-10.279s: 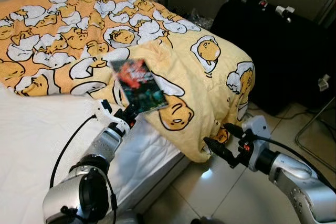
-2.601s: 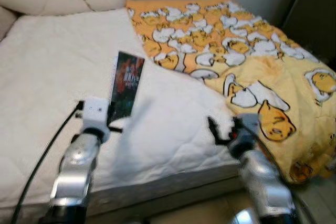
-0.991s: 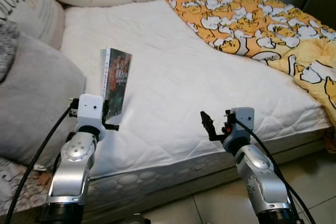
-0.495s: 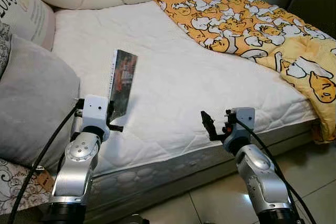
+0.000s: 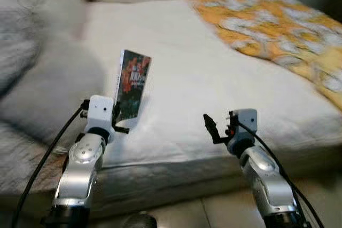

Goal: Clean up the room

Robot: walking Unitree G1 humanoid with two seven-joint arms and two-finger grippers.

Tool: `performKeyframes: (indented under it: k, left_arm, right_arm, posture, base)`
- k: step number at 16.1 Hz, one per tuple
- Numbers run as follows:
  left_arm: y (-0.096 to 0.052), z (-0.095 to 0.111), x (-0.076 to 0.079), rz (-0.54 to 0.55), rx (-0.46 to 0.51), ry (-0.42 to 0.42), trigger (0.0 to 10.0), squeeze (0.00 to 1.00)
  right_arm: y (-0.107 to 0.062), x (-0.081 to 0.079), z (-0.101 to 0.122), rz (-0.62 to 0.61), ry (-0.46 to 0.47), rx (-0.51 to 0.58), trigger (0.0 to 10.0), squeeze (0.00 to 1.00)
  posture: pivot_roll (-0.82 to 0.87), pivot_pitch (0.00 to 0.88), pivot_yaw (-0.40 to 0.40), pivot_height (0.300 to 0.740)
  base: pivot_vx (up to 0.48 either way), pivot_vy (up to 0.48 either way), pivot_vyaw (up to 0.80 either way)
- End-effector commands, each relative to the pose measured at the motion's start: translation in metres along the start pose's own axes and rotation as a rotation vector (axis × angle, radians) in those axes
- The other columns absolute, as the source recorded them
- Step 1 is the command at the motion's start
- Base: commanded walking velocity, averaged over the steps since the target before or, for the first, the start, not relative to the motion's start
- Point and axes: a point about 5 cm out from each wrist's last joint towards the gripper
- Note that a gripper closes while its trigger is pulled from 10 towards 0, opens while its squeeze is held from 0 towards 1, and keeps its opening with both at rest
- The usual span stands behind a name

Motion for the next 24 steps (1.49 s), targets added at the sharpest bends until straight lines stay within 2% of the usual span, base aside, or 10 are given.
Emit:
performKeyframes:
  k: [1, 7, 9, 13, 17, 19, 24]
  left_arm:
    - [0.003, 0.012, 0.003, -0.015, 0.051, 0.007, 10.0, 0.00]
    - [0.003, 0.012, 0.004, -0.027, 0.052, 0.006, 10.0, 0.00]
    - [0.002, 0.016, 0.013, -0.084, 0.086, -0.013, 10.0, 0.00]
    - [0.000, 0.018, 0.018, -0.120, 0.101, -0.046, 10.0, 0.00]
    - [0.000, 0.018, 0.018, -0.119, 0.097, -0.042, 10.0, 0.00]
    - [0.000, 0.017, 0.015, -0.105, 0.093, -0.036, 10.0, 0.00]
    - [0.002, 0.014, 0.008, -0.060, 0.066, -0.028, 10.0, 0.00]
  right_arm:
    - [0.000, 0.001, 0.003, -0.006, 0.004, 0.017, 10.0, 0.00]
    - [-0.001, 0.003, 0.001, -0.032, 0.019, 0.010, 10.0, 0.00]
    - [-0.001, 0.004, 0.001, -0.036, 0.018, 0.009, 10.0, 0.00]
    - [-0.002, 0.004, 0.002, -0.039, 0.016, 0.010, 10.0, 0.00]
    - [-0.003, 0.004, 0.001, -0.041, 0.032, 0.005, 10.0, 0.00]
    - [-0.002, 0.004, 0.001, -0.039, 0.045, 0.000, 10.0, 0.00]
    - [0.000, 0.005, 0.003, -0.035, 0.016, 0.012, 10.0, 0.00]
  posture:
    - [0.02, 0.000, -0.005, 0.740]
    - [0.02, 0.000, -0.005, 0.740]
    - [0.02, 0.000, -0.007, 0.740]
    - [0.02, 0.000, -0.004, 0.740]
    - [0.02, 0.000, -0.006, 0.740]
    - [0.02, 0.000, -0.005, 0.740]
    - [0.02, 0.000, -0.004, 0.740]
  base:
    - [0.255, 0.000, 0.00]
    - [0.253, 0.000, 0.00]
    - [0.000, 0.000, 0.00]
    - [0.000, 0.000, 0.00]
    - [0.000, 0.000, 0.00]
    - [0.000, 0.000, -0.80]
    - [0.332, 0.000, -0.16]
Point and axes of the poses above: a point about 5 cm out from each wrist's last joint towards the gripper, its own y axis pointing out of the wrist towards the gripper, its own z axis along the axis of the wrist's last joint, x = y × z, and after that the axes turned 8 degrees about -y, right-handed
